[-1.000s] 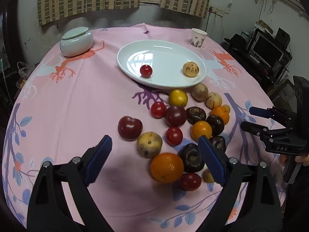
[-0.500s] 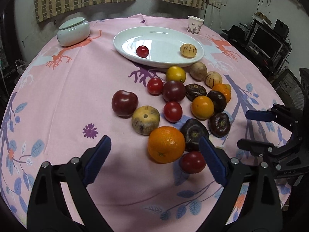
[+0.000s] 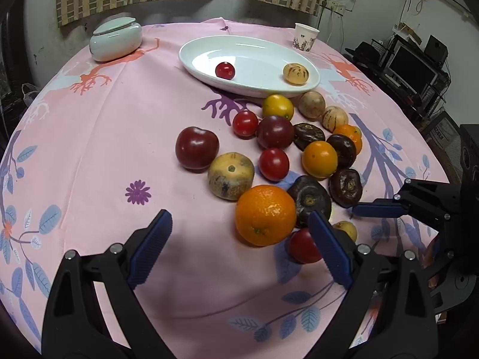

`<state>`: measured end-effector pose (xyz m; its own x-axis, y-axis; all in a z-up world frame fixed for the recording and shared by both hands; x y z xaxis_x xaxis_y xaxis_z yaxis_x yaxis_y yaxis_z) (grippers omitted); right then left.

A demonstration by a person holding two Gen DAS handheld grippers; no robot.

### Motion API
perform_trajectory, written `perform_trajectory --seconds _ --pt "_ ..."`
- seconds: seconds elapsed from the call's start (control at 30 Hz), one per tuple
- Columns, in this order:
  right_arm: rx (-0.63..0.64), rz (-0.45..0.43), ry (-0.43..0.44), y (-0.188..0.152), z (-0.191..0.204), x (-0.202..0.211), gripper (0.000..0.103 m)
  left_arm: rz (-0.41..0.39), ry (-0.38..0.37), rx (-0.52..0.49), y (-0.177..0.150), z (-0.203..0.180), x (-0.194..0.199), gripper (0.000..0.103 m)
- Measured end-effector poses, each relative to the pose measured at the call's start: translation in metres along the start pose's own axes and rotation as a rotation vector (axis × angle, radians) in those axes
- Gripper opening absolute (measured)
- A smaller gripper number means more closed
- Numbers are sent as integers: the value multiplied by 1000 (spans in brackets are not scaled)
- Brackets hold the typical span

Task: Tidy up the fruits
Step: 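Grasp a small yellow-green fruit with the right tool while the left tool grasps an orange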

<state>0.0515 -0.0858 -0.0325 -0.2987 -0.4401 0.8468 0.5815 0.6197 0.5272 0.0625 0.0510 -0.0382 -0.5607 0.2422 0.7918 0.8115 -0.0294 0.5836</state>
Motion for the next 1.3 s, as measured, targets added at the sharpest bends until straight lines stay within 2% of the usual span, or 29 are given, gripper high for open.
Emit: perform_trajectory --seconds 0.17,0.23,0.3,0.43,0.53,0.67,0.8,0.83,0.9,1.1,1.3 --pt "16 -7 17 1 0 -4 46 8 -6 6 0 1 -4 94" --pt "30 -1 -4 0 0 -8 33 15 -5 13 -1 3 -5 94" --pt "63 -3 -23 -2 3 -8 28 22 -2 19 -1 5 -7 94" --pt "139 -65 44 -5 13 8 28 34 0 28 -1 4 -9 94" --pt "104 -106 52 -4 2 18 28 52 -11 47 0 3 -11 94" --pt "61 -124 57 -5 -11 26 28 65 15 38 1 -2 -16 94" --pt "60 -153 84 -6 -12 36 28 96 -56 140 4 2 -24 94" --pt "61 -159 85 -7 -12 38 28 97 -55 154 4 3 -28 94" --pt "58 -164 80 -6 -13 40 28 77 -28 119 4 0 -32 93" --pt "39 -160 62 -8 -17 41 28 64 -76 110 3 6 -30 81" --pt "31 -149 54 -8 -19 38 28 52 -26 67 0 0 -28 82"
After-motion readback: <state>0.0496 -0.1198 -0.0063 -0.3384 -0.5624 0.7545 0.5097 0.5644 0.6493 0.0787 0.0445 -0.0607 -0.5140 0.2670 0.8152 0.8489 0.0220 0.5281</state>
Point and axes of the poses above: each gripper's, at about its wrist camera, not at the fingertips, and x roughly against the way its jaws point, z to its left, y to its top, the point moved 2 cm from there along -x, roughly the way its jaws point, and after that the axes turned 2 degrees about -y, right-handed, at the moved point
